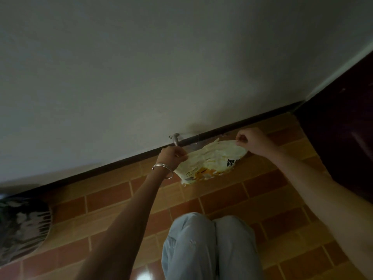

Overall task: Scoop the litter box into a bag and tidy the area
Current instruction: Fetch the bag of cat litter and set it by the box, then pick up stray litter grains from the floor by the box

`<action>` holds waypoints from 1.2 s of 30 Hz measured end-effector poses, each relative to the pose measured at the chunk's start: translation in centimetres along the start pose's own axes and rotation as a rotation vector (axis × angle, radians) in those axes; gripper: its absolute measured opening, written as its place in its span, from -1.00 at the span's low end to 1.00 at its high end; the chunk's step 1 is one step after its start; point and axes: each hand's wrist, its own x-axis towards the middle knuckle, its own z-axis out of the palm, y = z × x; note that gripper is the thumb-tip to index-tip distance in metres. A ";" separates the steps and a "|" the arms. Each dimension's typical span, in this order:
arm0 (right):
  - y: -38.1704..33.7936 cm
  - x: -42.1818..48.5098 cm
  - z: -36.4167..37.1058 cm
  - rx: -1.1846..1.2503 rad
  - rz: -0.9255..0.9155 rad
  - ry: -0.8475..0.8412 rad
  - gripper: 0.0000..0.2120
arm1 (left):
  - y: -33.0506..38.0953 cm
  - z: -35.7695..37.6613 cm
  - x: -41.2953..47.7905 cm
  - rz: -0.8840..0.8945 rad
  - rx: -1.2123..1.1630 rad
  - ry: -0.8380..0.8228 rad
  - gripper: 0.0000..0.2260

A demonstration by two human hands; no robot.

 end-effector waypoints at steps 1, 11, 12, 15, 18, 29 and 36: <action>0.3 0.8 0.8 -0.008 0.004 0.010 -0.92 | -0.6 0.4 0.7 -0.007 -0.007 0.010 -0.86; -2.5 4.0 -0.7 -0.036 0.101 0.074 -0.49 | -1.2 -3.4 2.7 -0.011 0.087 0.153 -0.61; -3.3 3.2 -1.8 -0.042 0.090 0.070 -0.47 | -0.7 -4.4 1.9 0.003 0.107 0.151 -0.58; -6.3 0.2 -5.8 -0.067 0.042 0.059 -0.43 | 1.5 -8.1 -1.5 0.052 0.180 0.153 -0.53; -9.8 -2.9 -10.7 -0.042 0.009 0.075 -0.40 | 5.0 -12.3 -5.4 0.088 0.277 0.141 -0.51; -22.5 -14.8 -30.1 -0.325 -0.235 0.264 -0.39 | 19.6 -29.2 -21.1 0.271 0.410 0.344 -0.41; -26.3 -20.9 -34.7 -0.395 -0.404 0.458 -0.43 | 23.5 -32.0 -28.7 0.333 0.463 0.534 -0.46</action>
